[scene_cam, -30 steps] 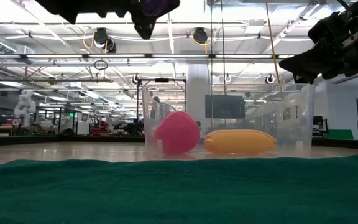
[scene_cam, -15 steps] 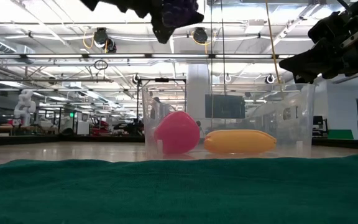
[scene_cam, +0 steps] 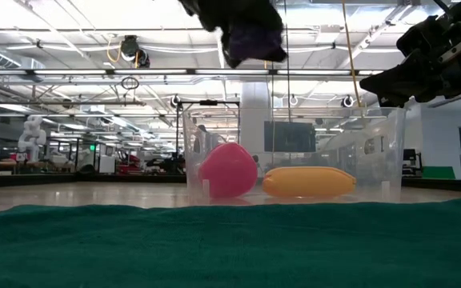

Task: Pick and placing Produce into tupperware
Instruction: Put the grapes into the transparent bin

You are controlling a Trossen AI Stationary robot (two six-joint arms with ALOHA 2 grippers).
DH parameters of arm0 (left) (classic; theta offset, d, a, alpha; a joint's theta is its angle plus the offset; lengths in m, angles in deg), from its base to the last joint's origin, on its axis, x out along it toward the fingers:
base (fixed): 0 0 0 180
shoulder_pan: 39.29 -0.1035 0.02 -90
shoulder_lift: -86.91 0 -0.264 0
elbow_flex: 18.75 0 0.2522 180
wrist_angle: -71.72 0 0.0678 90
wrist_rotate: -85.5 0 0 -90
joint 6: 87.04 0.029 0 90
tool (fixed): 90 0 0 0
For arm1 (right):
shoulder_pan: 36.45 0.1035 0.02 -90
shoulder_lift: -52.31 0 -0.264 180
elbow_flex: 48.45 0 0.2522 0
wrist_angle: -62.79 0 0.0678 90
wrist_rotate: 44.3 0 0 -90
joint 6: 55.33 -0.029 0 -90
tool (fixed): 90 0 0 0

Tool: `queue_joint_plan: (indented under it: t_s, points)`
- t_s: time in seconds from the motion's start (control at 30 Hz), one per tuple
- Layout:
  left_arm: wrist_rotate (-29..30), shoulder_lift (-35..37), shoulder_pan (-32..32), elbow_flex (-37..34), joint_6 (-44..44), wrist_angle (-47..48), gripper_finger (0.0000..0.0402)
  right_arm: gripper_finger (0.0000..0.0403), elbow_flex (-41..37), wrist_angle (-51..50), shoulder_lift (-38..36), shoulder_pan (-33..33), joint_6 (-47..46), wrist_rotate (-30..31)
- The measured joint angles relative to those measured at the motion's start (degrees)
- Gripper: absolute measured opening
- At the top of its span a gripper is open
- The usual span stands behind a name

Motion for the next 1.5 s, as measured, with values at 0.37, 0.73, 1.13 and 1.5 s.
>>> queue_joint_plan:
  t_s: [0.37, 0.73, 1.13, 1.5]
  points:
    - [-0.34, -7.07, -0.41, 2.97, 7.12, 1.53, 0.0227, 0.0, 0.0, -0.37, 0.0, -0.01, 0.44, -0.01]
    - [-0.64, -10.09, -2.13, 2.97, 7.28, -0.56, 0.0227, 0.0, 0.0, -0.58, 0.41, 0.0, 0.9, -0.02]
    - [-3.27, -10.07, -2.0, 2.97, 7.64, -6.63, 0.0227, 0.0, -0.01, -0.32, 0.69, -0.01, 1.31, -0.02]
    - [-3.76, -10.66, -0.4, 2.97, 7.22, -1.96, 0.0227, 0.0, -0.01, -0.35, 0.7, 0.0, 1.09, -0.02]
